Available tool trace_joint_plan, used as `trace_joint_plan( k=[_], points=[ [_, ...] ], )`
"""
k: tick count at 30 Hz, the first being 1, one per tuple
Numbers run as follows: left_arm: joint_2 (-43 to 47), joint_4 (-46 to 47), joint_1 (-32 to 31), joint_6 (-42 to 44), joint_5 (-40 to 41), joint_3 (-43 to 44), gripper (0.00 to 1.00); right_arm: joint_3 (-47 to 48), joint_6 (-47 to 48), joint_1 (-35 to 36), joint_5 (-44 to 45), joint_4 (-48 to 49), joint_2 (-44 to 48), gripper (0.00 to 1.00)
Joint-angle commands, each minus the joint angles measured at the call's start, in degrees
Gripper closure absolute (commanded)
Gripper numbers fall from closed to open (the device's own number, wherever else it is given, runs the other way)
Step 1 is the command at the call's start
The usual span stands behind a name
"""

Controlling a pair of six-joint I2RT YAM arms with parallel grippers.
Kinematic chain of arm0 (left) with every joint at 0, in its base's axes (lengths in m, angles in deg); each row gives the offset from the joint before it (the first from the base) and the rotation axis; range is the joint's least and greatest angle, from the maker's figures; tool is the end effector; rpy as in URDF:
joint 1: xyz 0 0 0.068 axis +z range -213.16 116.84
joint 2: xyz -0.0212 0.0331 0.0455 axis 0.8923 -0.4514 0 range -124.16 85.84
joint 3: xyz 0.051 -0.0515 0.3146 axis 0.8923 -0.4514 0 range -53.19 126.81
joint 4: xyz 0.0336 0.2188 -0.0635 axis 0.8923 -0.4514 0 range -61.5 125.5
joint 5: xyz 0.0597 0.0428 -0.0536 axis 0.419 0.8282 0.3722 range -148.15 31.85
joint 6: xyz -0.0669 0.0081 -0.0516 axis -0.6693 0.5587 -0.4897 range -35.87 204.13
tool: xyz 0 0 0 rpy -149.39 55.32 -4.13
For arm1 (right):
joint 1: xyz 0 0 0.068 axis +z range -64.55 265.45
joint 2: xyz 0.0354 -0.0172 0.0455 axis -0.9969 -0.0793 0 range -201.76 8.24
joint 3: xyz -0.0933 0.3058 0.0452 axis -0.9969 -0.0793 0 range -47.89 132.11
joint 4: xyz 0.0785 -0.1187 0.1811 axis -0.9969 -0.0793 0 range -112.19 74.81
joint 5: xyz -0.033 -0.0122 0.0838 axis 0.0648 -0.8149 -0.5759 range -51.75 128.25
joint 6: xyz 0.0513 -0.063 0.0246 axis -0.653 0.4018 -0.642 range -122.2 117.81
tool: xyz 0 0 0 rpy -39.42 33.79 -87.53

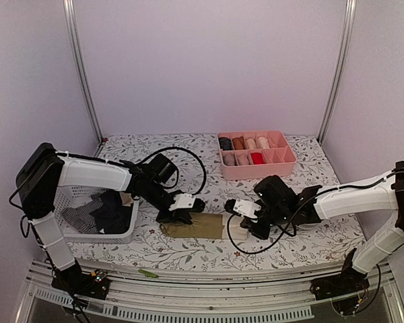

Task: Roll the underwear
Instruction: Fold the underwear at the center of the board.

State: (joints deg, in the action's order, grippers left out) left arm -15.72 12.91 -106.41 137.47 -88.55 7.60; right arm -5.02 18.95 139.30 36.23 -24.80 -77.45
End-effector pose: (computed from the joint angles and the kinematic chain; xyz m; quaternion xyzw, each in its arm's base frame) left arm 0.2250 -0.2635 0.2063 0.7413 0.5797 -0.2346 0.2439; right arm 0.1645 0.2298 0.2106 -0.5807 0.7476 0.1066 0.3042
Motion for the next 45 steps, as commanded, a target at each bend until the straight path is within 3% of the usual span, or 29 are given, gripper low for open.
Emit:
trace_joint_plan(
  k=[1,27,45],
  points=[
    [-2.92,-2.46,1.55,2.22,-0.47,3.27,1.0,3.08,2.46,-1.65,1.23,-0.44,-3.1,1.0],
    [-13.92,-3.38,5.29,5.64,2.77,11.86,1.0,8.63,6.71,-7.04,1.92,0.03,-11.23,1.0],
    [-15.17,-5.94,5.39,6.29,3.62,15.81,1.0,8.94,6.72,-8.27,2.12,0.04,-12.09,1.0]
  ],
)
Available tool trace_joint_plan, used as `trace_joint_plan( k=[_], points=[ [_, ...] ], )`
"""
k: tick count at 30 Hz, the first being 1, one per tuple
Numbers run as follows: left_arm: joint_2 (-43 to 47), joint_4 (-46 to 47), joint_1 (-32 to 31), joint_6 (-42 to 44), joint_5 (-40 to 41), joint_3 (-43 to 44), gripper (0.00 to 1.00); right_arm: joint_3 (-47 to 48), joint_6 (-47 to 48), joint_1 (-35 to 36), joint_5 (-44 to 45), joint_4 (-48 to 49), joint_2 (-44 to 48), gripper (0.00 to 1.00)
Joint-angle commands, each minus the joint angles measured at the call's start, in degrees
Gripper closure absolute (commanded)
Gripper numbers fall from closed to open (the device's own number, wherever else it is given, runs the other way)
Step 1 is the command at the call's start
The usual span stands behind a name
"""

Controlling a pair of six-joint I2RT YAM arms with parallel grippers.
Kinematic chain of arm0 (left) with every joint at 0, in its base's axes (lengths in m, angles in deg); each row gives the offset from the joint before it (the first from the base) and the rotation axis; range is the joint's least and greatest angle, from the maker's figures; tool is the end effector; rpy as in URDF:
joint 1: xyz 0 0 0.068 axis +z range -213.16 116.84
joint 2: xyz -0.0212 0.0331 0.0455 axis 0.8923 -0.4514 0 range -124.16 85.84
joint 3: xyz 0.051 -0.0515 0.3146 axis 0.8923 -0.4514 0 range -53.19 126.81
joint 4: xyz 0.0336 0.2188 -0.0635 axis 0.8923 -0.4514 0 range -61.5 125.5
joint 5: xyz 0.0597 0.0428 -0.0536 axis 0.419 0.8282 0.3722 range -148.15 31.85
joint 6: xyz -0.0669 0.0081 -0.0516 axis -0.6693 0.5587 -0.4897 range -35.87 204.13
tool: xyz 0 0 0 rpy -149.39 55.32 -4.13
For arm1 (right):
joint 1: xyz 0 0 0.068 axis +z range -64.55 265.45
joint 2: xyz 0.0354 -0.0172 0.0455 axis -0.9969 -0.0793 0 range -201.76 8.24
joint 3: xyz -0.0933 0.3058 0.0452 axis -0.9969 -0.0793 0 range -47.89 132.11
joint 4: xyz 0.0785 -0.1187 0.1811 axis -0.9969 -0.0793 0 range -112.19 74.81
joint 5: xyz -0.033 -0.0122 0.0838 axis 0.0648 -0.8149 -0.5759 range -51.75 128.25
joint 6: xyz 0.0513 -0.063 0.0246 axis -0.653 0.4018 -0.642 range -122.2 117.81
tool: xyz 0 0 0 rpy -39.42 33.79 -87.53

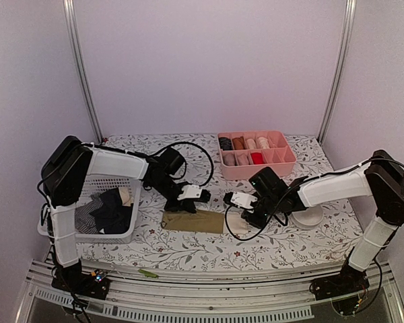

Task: Roll the underwear
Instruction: Fold the underwear at the center of the board, then rotate the underwear at the center of the board.

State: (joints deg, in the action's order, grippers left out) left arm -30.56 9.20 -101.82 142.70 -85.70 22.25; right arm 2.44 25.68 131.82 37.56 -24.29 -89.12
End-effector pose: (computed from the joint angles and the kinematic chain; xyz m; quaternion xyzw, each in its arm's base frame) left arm 0.3012 -0.2852 0.1736 0.7454 0.5943 -0.1968 0.2289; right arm 0.2278 0.2404 0.1891 -0.5787 0.7617 0.0524 0.2865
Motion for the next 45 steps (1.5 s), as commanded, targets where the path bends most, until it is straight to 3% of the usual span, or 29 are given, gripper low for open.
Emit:
trace_joint_plan(
  k=[1,6,13,17,22,31,38,45],
  points=[
    [-0.65,-2.13,0.78,1.18,1.23,1.12,1.0,1.49,-0.06,-0.91,0.78,-0.44,-0.51,1.0],
    [-2.88,-0.96,1.14,0.35,4.08,1.9,1.0,2.1,-0.41,-0.97,1.56,-0.54,-1.36,1.0],
    [-2.06,-2.21,2.32,-4.61,5.52,5.01,0.74,3.5,-2.95,-1.2,1.64,-2.01,-1.12,1.0],
    [1.5,-3.79,3.73,-7.44,6.83,3.61,0.64,4.36,-5.98,-2.15,3.33,-2.71,1.71,0.73],
    [9.94,-5.6,5.42,-7.61,8.02,-2.13,0.6,5.78,-8.19,-3.26,5.02,-5.18,4.18,0.6],
    [17.57,-14.27,2.1,-7.46,3.32,-11.53,0.68,12.7,-14.47,-3.63,1.78,-9.08,-0.44,0.62],
    [13.11,-14.93,0.99,-14.26,3.03,-13.03,0.78,13.22,-18.61,-4.43,-0.22,-9.41,-1.21,0.66],
    [7.71,-12.96,0.84,-15.69,8.46,-11.89,0.85,12.53,-21.29,-5.23,0.09,-11.46,-0.69,0.69]
  ],
)
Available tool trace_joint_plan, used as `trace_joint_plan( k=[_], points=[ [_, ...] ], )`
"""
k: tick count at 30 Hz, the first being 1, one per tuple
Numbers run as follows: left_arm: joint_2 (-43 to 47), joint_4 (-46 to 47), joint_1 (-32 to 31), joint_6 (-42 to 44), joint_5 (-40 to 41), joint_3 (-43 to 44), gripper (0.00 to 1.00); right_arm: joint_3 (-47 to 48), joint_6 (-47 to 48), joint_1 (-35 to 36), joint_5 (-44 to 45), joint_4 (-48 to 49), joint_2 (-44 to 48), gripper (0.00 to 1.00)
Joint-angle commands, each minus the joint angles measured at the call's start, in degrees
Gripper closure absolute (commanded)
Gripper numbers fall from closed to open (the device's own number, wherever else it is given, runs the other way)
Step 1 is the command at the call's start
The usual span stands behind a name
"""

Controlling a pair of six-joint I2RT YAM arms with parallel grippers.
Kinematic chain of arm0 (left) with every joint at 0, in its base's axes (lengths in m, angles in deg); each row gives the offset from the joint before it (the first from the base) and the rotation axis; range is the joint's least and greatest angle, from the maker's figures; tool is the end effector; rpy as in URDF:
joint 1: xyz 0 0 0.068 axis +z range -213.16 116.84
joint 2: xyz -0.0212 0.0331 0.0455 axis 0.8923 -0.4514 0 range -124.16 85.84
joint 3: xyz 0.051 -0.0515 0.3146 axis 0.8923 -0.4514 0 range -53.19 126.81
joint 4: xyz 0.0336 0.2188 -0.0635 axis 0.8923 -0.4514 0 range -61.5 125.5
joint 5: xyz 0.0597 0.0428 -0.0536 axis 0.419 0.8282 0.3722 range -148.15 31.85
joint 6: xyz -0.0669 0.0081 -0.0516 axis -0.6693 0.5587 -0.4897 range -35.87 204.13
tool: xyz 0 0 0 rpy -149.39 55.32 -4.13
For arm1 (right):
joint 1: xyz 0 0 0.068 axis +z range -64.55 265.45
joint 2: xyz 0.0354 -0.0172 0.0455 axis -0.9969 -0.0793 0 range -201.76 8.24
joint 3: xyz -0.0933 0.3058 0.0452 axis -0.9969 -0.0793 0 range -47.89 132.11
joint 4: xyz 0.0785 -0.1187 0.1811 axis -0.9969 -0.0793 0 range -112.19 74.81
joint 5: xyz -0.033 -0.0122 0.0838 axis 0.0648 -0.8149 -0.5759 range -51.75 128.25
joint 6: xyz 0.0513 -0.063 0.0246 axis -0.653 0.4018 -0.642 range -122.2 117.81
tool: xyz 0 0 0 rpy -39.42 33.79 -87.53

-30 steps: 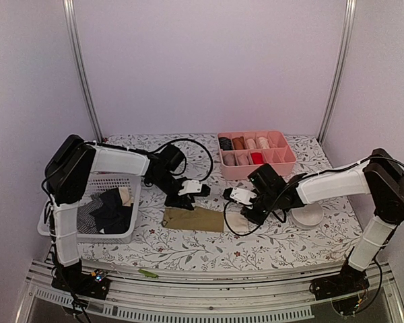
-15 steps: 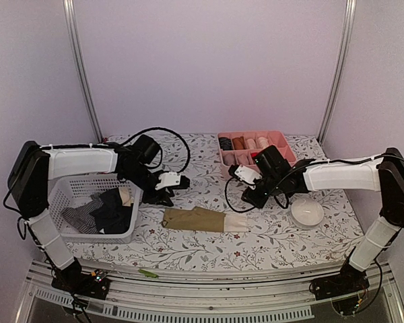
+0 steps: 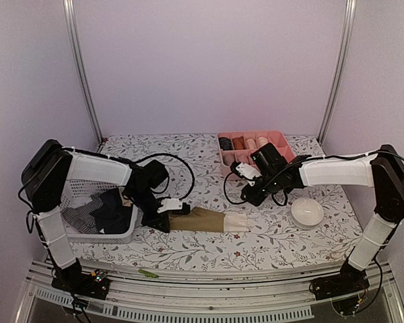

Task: Roll the underwear
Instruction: Rotate the underwear at the center of the board.

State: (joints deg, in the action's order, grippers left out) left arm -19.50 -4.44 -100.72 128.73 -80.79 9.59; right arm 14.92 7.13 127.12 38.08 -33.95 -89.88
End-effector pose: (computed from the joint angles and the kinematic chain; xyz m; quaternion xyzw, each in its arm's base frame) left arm 0.2348 -0.2168 0.1773 0.6526 0.7291 -0.1916 0.0760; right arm 0.2679 0.2388 0.2322 -0.4099 0.8584 0.0872 0.2958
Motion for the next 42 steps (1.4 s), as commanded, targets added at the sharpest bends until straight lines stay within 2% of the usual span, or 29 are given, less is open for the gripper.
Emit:
trace_joint_plan(
  k=[1,6,9,13,16,19,25,36,42],
  points=[
    [-4.43,1.57,-0.12,-2.15,5.66,1.03,0.86,-0.22,-3.17,-0.57,-0.24,-1.99,0.24,0.7],
    [-10.1,5.05,2.65,-3.63,12.29,5.11,0.89,-1.19,-4.43,-0.61,0.51,-3.71,1.8,0.7],
    [-14.14,7.04,4.13,-2.77,15.45,11.02,0.89,-1.79,-4.9,-0.62,0.1,-4.51,2.41,0.72],
    [-21.99,6.91,5.88,-2.98,19.36,23.31,0.83,-1.47,-5.01,-0.63,-1.51,-5.76,1.56,0.77],
    [-23.41,4.96,6.92,-3.02,17.1,29.06,0.77,-0.97,-5.03,-0.61,-2.9,-6.11,0.21,0.8],
    [-18.07,5.99,7.15,-2.38,12.92,27.02,0.73,-0.54,-5.31,-0.46,-5.87,-5.67,-1.6,0.85],
    [-9.53,7.03,7.15,-5.0,7.58,20.43,0.71,0.1,-5.5,1.65,-9.84,-2.7,-6.11,0.93],
    [-4.19,6.53,8.39,-9.87,5.91,16.85,0.7,-1.14,-5.06,5.07,-17.33,2.12,-13.19,0.97],
    [-4.17,6.61,9.42,-10.68,4.01,17.37,0.7,-3.52,-8.47,11.07,-22.97,6.59,-14.4,0.97]
  ],
)
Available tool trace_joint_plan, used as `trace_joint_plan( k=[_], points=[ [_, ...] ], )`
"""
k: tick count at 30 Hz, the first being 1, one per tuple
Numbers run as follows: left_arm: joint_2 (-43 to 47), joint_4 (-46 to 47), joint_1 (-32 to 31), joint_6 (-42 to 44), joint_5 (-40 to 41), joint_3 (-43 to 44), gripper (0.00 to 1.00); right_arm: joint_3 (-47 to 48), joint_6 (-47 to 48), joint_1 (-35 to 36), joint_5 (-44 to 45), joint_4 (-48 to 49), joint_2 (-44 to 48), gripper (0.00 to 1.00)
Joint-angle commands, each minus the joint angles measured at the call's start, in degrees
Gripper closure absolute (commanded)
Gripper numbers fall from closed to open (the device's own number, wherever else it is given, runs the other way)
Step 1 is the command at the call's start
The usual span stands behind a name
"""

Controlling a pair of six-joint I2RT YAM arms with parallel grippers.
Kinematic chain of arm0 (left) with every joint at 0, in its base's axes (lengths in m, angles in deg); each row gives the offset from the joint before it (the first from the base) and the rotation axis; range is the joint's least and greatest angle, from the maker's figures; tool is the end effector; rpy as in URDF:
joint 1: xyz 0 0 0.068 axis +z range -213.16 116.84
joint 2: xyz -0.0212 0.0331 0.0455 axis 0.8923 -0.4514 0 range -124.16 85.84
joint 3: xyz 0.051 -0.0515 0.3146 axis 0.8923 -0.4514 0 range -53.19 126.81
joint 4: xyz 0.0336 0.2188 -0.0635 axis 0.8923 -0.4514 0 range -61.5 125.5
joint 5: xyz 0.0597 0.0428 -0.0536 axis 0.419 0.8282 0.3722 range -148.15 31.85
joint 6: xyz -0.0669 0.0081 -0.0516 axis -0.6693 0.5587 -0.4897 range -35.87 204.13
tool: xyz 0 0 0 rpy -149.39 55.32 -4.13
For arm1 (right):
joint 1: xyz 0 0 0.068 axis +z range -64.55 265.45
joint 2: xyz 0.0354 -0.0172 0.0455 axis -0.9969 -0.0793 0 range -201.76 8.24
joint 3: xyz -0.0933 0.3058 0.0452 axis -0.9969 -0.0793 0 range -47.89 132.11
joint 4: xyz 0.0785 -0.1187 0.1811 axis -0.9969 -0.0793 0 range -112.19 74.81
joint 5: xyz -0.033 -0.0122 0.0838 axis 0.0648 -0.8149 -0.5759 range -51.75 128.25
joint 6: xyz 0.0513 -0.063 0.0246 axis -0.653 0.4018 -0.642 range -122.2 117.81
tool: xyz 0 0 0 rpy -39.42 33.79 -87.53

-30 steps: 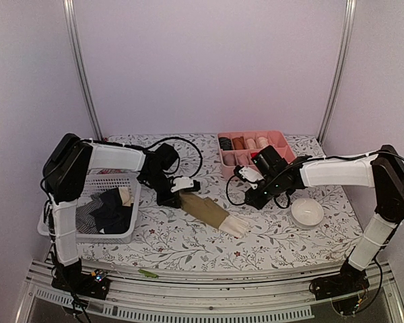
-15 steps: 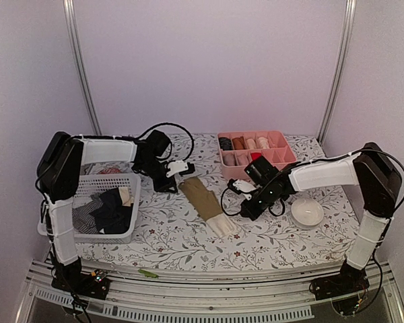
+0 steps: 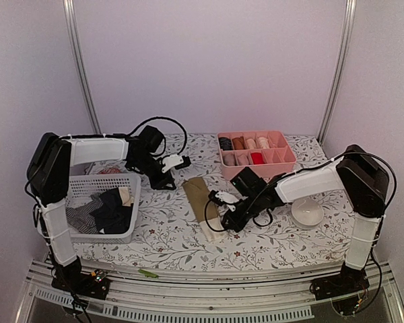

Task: Roll the underwear
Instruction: Rotate the underwear at the center of the board.

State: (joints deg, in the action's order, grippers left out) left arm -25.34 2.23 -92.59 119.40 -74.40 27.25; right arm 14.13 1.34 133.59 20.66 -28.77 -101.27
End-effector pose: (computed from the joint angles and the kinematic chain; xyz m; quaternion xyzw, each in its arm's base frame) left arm 0.3469 -0.2197 0.2203 0.5430 0.7979 -0.1262 0.2293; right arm 0.2384 0.3000 0.1685 -0.4514 0.8446 0.2306 0.1722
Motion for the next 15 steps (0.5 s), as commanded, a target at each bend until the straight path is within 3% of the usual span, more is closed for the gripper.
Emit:
trace_joint_plan(
  k=[1,9,15],
  points=[
    [1.66,-0.04,1.3,-1.22,-2.77,-0.41,0.7,-2.76,-3.08,5.88,-6.28,2.24,-3.32,0.97],
    [5.09,1.36,1.31,0.24,-8.65,-5.28,0.71,1.33,-8.86,11.52,-8.24,5.21,-5.67,0.97],
    [12.58,4.45,1.31,2.91,-16.26,-13.59,0.7,-3.03,-8.42,10.22,-4.94,3.37,3.01,0.96]
  ],
)
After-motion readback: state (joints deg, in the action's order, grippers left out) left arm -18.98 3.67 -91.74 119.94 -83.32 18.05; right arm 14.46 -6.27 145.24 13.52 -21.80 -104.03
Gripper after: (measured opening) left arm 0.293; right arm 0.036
